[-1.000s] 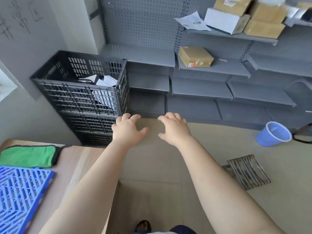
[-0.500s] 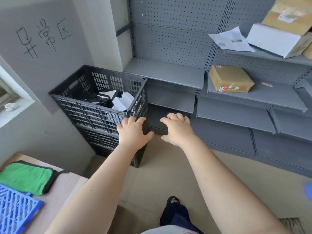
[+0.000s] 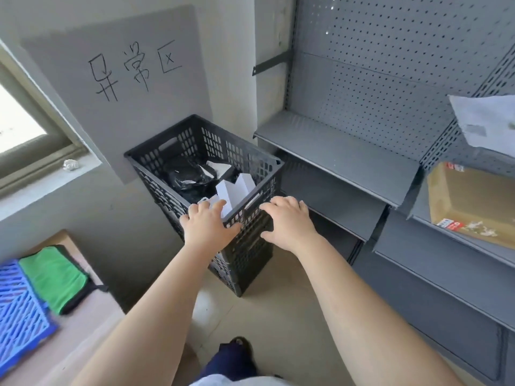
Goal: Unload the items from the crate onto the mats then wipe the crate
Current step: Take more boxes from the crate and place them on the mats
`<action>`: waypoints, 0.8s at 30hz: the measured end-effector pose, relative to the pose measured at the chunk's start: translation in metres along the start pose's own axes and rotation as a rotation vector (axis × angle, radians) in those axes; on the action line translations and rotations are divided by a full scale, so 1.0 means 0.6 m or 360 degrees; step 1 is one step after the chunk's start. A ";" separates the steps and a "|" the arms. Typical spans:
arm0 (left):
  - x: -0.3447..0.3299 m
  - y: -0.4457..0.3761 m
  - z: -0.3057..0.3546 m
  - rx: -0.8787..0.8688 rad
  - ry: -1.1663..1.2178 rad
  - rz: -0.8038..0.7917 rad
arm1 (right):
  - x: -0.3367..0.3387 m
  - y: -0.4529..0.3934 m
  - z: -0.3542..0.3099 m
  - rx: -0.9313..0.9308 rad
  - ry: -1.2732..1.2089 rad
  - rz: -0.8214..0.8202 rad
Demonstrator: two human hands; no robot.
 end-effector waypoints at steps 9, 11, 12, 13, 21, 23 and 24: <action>-0.027 -0.162 0.057 0.0148 0.0022 -0.0102 | 0.010 -0.192 0.071 0.0200 -0.0108 -0.0146; -0.040 -0.209 0.069 0.0160 -0.0028 -0.0252 | 0.011 -0.242 0.090 0.0233 -0.0129 -0.0218; -0.047 -0.231 0.073 0.0155 -0.0060 -0.0309 | 0.011 -0.265 0.098 0.0247 -0.0146 -0.0254; -0.052 -0.253 0.077 0.0153 -0.0080 -0.0344 | 0.011 -0.289 0.106 0.0264 -0.0167 -0.0288; -0.056 -0.410 0.097 0.0245 -0.0051 -0.0339 | -0.001 -0.465 0.149 0.0367 -0.0072 -0.0369; -0.059 -0.427 0.095 0.0308 -0.0023 -0.0360 | -0.014 -0.491 0.157 0.0386 -0.0056 -0.0440; -0.062 -0.431 0.093 0.0349 -0.0009 -0.0385 | -0.021 -0.502 0.160 0.0404 -0.0058 -0.0475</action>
Point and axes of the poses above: each hand's wrist, its own y-axis away from the middle knuckle, its own x-axis out of the back of the hand, z = x × y, the point moved 1 cm from there along -y, towards the middle knuckle, and after that the axes turned 15 degrees about x, right-handed, at the moved point
